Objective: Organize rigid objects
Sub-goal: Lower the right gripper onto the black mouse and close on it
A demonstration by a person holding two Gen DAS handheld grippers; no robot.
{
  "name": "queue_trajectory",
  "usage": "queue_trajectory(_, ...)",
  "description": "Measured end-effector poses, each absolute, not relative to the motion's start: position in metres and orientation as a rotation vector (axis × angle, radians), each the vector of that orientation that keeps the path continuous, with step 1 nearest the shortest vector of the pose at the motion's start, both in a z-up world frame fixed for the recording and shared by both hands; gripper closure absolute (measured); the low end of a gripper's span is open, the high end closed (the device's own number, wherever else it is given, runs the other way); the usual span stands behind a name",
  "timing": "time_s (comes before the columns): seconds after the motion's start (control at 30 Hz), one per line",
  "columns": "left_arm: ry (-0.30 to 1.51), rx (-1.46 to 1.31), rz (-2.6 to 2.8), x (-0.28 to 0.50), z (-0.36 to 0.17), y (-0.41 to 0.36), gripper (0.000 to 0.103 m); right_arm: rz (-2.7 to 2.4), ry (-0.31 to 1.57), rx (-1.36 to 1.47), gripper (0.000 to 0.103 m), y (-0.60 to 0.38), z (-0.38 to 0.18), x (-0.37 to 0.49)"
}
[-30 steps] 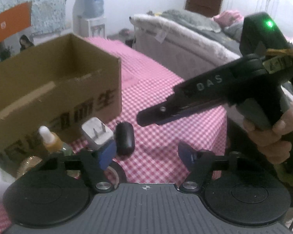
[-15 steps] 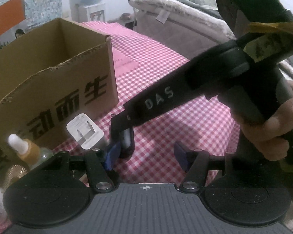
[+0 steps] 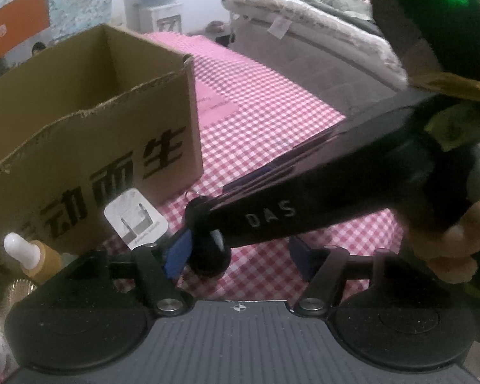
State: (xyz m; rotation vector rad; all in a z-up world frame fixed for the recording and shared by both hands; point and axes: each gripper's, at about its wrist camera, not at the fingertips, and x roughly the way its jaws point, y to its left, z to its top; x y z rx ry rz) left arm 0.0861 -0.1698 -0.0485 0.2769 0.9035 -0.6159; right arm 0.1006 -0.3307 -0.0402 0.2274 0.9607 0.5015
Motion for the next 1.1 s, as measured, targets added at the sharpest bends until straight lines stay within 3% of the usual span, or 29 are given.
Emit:
queue_trajectory(0.3, 0.910, 0.259, -0.650, 0.077, -0.049, -0.167, 0.036, 0.498, 0.968, 0.251, 0.067, -0.341, -0.037, 0.082)
queue_trajectory(0.37, 0.934, 0.238, -0.703, 0.075, -0.052, -0.169, 0.044, 0.492, 0.970, 0.264, 0.067, -0.344, -0.036, 0.076)
queue_trajectory(0.73, 0.931, 0.215, -0.707, 0.067, -0.047, -0.166, 0.044, 0.477, 0.949, 0.342, 0.067, -0.367, -0.027, 0.056)
queue_trajectory(1.1, 0.929, 0.117, -0.602, 0.085, -0.054, -0.156, 0.044, 0.565, 0.987, 0.360, 0.070, -0.344, -0.034, 0.101)
